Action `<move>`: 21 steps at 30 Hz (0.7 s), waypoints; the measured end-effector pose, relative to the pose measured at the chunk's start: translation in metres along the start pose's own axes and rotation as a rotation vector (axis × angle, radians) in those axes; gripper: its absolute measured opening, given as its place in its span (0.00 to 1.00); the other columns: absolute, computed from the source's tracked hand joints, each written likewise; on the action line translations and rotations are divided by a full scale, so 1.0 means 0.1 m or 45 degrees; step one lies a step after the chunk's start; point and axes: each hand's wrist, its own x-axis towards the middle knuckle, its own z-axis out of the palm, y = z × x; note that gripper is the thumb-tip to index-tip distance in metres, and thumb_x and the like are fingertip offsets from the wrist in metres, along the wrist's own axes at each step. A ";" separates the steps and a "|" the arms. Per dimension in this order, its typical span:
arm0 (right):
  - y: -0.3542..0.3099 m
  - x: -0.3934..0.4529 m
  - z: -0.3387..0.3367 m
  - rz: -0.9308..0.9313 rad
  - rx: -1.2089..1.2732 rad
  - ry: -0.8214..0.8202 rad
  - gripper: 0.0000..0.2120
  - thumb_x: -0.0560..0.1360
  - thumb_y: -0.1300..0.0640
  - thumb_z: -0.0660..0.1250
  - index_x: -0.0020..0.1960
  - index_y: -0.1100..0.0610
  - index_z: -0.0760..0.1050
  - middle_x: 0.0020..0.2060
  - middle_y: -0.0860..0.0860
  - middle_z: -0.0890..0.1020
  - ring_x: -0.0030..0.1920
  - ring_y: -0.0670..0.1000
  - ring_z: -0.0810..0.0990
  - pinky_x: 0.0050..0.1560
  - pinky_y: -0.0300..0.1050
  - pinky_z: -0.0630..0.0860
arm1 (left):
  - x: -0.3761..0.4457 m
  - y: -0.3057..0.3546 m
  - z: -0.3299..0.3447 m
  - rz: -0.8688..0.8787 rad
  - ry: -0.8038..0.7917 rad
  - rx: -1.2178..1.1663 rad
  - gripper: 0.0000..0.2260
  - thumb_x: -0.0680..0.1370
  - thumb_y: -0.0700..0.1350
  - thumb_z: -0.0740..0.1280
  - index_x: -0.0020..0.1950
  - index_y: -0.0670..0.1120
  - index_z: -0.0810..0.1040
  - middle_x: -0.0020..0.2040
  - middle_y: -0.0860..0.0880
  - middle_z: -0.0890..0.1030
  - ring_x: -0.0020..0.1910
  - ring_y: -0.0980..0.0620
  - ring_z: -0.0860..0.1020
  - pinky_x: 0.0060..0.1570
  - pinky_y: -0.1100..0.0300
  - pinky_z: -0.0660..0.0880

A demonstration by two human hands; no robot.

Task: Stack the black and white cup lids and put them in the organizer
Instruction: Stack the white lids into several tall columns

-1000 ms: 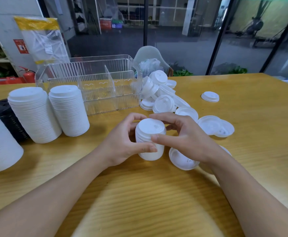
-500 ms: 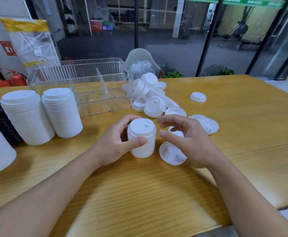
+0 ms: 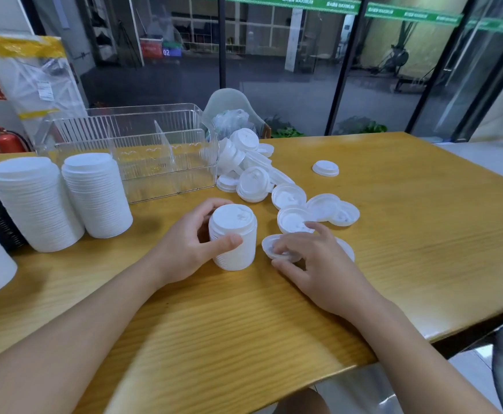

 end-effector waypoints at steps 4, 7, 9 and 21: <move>-0.12 0.01 -0.05 0.177 0.298 0.117 0.04 0.84 0.50 0.71 0.58 0.47 0.84 0.41 0.43 0.84 0.43 0.46 0.81 0.51 0.41 0.77 | -0.02 0.00 0.00 -0.001 -0.006 0.008 0.25 0.78 0.55 0.78 0.73 0.54 0.76 0.65 0.53 0.85 0.65 0.50 0.83 0.63 0.49 0.80; -0.20 0.09 -0.06 0.379 0.761 0.219 0.09 0.84 0.54 0.71 0.63 0.44 0.81 0.37 0.50 0.82 0.35 0.47 0.77 0.40 0.41 0.74 | -0.02 0.01 -0.01 0.002 -0.014 -0.006 0.25 0.78 0.54 0.78 0.73 0.53 0.76 0.65 0.53 0.85 0.65 0.50 0.84 0.62 0.53 0.79; -0.22 0.17 -0.01 0.481 0.841 0.258 0.09 0.84 0.54 0.71 0.62 0.44 0.79 0.44 0.48 0.86 0.38 0.46 0.81 0.41 0.43 0.77 | -0.02 0.00 -0.02 0.003 -0.013 -0.007 0.26 0.78 0.54 0.78 0.73 0.53 0.76 0.65 0.53 0.85 0.65 0.50 0.84 0.62 0.53 0.79; -0.26 0.10 0.16 0.242 0.290 -0.071 0.35 0.75 0.37 0.78 0.78 0.45 0.73 0.72 0.37 0.73 0.72 0.37 0.72 0.70 0.34 0.69 | -0.01 -0.03 -0.03 0.020 -0.004 0.007 0.25 0.78 0.55 0.78 0.73 0.54 0.76 0.66 0.52 0.85 0.66 0.49 0.83 0.66 0.47 0.79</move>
